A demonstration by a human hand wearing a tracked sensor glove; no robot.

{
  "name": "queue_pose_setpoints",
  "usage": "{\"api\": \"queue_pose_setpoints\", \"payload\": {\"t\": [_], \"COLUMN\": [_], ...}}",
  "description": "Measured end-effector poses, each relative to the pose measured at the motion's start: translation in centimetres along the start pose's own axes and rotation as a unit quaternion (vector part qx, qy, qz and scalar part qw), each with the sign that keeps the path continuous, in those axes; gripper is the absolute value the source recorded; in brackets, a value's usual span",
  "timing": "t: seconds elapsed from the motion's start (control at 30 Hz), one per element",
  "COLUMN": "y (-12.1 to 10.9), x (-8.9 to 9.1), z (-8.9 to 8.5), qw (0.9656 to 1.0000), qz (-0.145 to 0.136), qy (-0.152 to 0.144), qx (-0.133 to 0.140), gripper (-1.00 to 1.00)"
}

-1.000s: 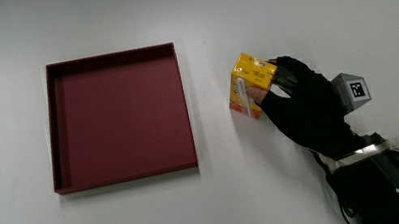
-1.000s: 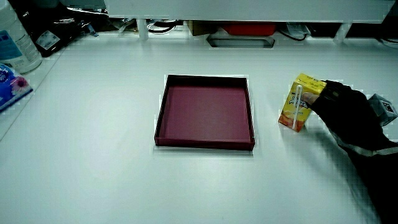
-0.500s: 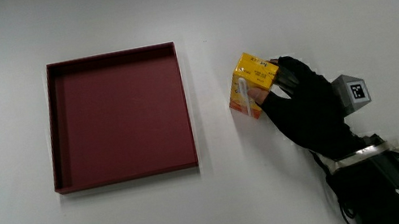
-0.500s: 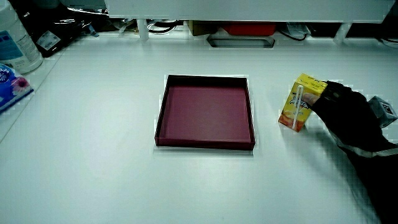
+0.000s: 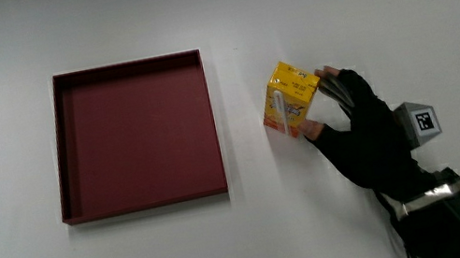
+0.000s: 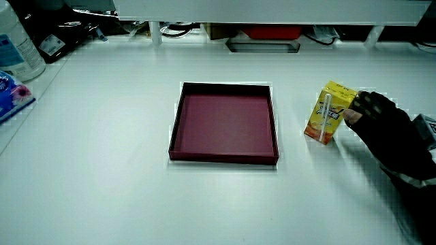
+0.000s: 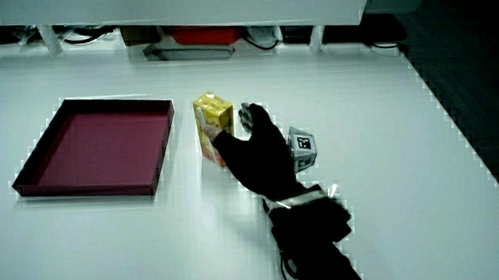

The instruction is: Place ice redtea

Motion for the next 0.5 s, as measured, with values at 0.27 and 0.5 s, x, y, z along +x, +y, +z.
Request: {"api": "queue_pose_setpoints", "payload": {"t": [0.27,0.5], "y": [-2.6,-4.9], "x": [-1.2,-1.3], "z": [0.7,1.1], "qw": [0.994,0.9611], "qz": [0.011,-0.003], "qy": [-0.104,-0.271], "qx": [-0.034,-0.054], "gripper": [-1.0,-1.0]}}
